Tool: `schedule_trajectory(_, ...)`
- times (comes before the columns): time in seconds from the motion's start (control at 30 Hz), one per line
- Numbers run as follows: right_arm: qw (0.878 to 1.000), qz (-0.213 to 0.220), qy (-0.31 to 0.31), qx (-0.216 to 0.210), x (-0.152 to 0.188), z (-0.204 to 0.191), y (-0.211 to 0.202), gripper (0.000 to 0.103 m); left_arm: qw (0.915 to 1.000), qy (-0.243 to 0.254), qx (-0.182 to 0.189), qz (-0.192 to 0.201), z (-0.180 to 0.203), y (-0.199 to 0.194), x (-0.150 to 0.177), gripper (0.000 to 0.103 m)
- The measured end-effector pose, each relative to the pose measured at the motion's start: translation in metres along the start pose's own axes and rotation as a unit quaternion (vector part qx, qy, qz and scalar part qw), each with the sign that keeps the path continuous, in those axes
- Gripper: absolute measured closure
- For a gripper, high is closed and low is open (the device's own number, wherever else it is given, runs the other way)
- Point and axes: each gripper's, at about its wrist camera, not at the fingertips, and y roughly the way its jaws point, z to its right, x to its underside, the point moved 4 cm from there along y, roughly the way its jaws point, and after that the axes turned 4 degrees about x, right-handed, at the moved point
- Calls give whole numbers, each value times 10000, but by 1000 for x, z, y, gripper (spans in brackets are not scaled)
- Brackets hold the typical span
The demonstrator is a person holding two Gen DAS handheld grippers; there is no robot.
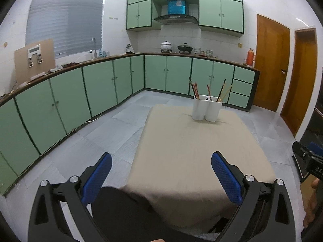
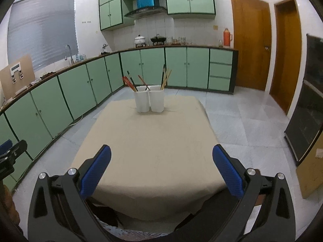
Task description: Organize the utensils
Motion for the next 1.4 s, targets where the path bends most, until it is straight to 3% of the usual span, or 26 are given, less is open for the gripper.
schedule_trajectory(0.5, 9989, 458, -71, 88, 8, 0, -60, 6, 9986, -180, 31, 486, -12, -67, 9, 6)
schedule_trajectory(1.4, 9956, 827, 15, 447, 2, 9, -76, 6, 9979, -105, 17, 637, -8, -76, 11, 6)
